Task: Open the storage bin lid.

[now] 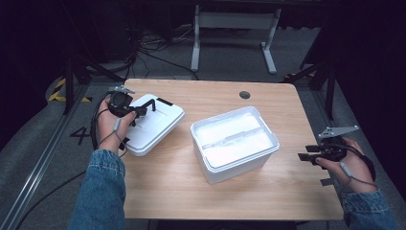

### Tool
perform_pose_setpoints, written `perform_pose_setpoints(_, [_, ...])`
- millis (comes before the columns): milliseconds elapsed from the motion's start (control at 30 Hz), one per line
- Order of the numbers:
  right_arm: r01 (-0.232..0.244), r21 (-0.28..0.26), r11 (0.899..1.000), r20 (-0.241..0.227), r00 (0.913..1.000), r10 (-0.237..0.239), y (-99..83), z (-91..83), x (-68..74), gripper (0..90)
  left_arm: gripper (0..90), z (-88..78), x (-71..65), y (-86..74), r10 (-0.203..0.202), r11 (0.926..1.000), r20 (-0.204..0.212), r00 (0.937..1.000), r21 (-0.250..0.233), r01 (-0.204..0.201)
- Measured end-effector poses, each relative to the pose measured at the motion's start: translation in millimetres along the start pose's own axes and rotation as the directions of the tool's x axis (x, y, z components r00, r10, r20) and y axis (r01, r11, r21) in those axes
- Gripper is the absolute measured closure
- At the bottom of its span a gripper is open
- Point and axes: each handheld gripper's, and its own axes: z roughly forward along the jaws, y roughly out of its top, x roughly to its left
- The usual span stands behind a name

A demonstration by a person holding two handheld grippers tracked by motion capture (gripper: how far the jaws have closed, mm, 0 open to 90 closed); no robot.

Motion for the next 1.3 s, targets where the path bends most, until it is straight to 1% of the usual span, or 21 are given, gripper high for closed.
perform_pose_setpoints(33, [-0.001,0.002,1.0,-0.001,1.0,0.001,0.0,0.0,0.1,48.7,84.0,1.2,0.6,-1.8,-0.011,0.9999,0.004,0.9999,0.003,0.011])
perform_pose_setpoints(67, [0.002,0.002,1.0,0.0,1.0,-0.002,0.0,0.3,0.0,48.7,84.0,3.0,2.3,-3.9,-0.008,1.0,0.001,1.0,0.002,0.008])
perform_pose_setpoints(167, [0.001,0.004,1.0,0.0,1.0,-0.001,0.0,0.6,0.3,48.7,84.0,6.6,4.0,-8.8,-0.026,0.9997,0.016,0.9995,0.005,0.026])
perform_pose_setpoints(233, [0.0,0.004,1.0,-0.001,1.0,0.0,0.1,0.9,0.5,48.7,84.0,10.0,5.6,-13.6,-0.037,0.9993,0.027,0.999,-0.003,0.037])
perform_pose_setpoints(367, [0.004,0.004,1.0,-0.001,1.0,-0.004,0.3,1.7,0.8,48.7,84.0,18.3,8.1,-22.6,-0.043,0.9991,0.039,0.9983,-0.007,0.043])
perform_pose_setpoints(533, [0.003,0.01,1.0,-0.002,1.0,-0.003,0.4,2.2,1.2,48.6,84.0,25.3,10.0,-30.2,-0.048,0.9988,0.044,0.9979,-0.002,0.049])
perform_pose_setpoints(733, [0.003,0.013,1.0,-0.003,1.0,-0.003,0.5,3.3,1.5,48.7,84.0,34.1,10.2,-39.9,-0.054,0.9983,0.062,0.9966,-0.016,0.056])
perform_pose_setpoints(967, [0.011,0.014,1.0,-0.004,0.9999,-0.011,0.5,4.9,1.5,48.6,83.9,42.6,10.0,-49.5,-0.068,0.9976,0.075,0.9949,-0.009,0.069])
perform_pose_setpoints(1033, [0.008,0.016,1.0,-0.004,1.0,-0.008,0.3,5.2,1.7,48.5,83.9,44.1,10.8,-50.8,-0.062,0.998,0.075,0.9953,-0.011,0.063])
perform_pose_setpoints(1100, [0.005,0.018,1.0,-0.005,1.0,-0.005,-0.2,6.0,1.6,48.5,83.9,46.0,10.8,-52.5,-0.06,0.9982,0.079,0.9951,0.001,0.06])
perform_pose_setpoints(1133, [0.004,0.021,1.0,-0.006,1.0,-0.004,-0.5,6.3,1.5,48.5,83.9,47.0,10.5,-53.4,-0.066,0.9978,0.08,0.9946,0.001,0.066])
perform_pose_setpoints(1300, [0.0,0.022,1.0,-0.005,1.0,0.0,-1.3,6.4,1.1,48.5,83.8,52.3,12.0,-58.4,-0.074,0.9972,0.092,0.9931,0.022,0.072])
